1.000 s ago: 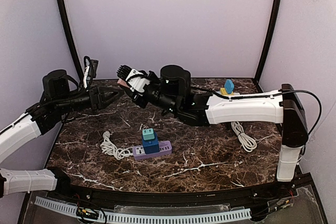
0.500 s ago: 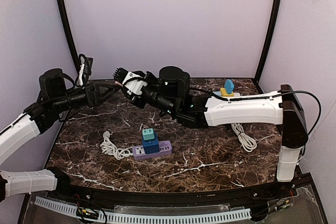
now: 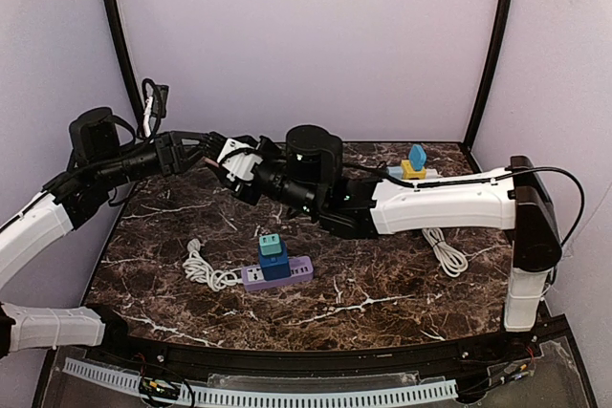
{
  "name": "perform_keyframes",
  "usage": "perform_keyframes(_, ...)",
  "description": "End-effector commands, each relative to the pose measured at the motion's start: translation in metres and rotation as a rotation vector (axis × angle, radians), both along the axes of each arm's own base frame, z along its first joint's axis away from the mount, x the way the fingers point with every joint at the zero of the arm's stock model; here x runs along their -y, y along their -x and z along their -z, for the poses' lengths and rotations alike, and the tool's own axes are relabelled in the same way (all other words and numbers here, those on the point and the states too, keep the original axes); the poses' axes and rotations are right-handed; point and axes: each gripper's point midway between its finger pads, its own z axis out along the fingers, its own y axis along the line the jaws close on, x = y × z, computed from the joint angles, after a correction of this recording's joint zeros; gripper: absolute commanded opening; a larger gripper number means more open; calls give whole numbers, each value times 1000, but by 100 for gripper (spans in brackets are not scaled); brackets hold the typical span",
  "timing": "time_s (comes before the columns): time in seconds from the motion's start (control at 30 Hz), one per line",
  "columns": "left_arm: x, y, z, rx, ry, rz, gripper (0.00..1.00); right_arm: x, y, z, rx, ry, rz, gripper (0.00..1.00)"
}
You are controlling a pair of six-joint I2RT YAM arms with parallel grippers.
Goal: Insert the plug
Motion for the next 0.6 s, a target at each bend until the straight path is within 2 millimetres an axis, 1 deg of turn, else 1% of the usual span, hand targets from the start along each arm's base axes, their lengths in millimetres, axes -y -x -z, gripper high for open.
perform_keyframes(0.0, 6, 2, 0, 16, -48, 21, 44, -4, 5, -14, 12, -54, -19, 0)
perform_keyframes(0.03, 6, 2, 7, 5, -58, 21, 35, -3, 6, -15, 13, -58, -17, 0)
perform_keyframes(0.1, 8, 6, 16, -13, -65, 31, 29, -1, 6, -16, 14, -60, -10, 0)
perform_keyframes(0.13, 10, 8, 18, -18, -65, 42, 29, -1, 4, -16, 14, -61, -1, 0)
perform_keyframes(0.2, 12, 12, 27, -52, -75, 59, 33, 0, 0, -15, 14, -55, 18, 0)
perform_keyframes(0.23, 13, 13, 30, -63, -77, 64, 36, 0, -1, -15, 17, -52, 26, 0)
perform_keyframes(0.33, 15, 16, 38, -87, -85, 80, 39, 0, -3, -15, 25, -50, 37, 0)
perform_keyframes(0.37, 15, 17, 41, -95, -88, 80, 36, 0, -2, -15, 25, -51, 35, 0)
perform_keyframes(0.43, 15, 17, 46, -104, -95, 80, 26, 0, -2, -15, 26, -53, 31, 0)
perform_keyframes(0.47, 15, 17, 46, -104, -96, 79, 15, 0, -1, -15, 27, -54, 26, 0)
perform_keyframes(0.53, 15, 16, 44, -92, -94, 77, 2, -1, 0, -14, 28, -49, 17, 0)
perform_keyframes(0.57, 15, 15, 42, -83, -92, 77, 1, -2, 0, -12, 27, -44, 15, 0)
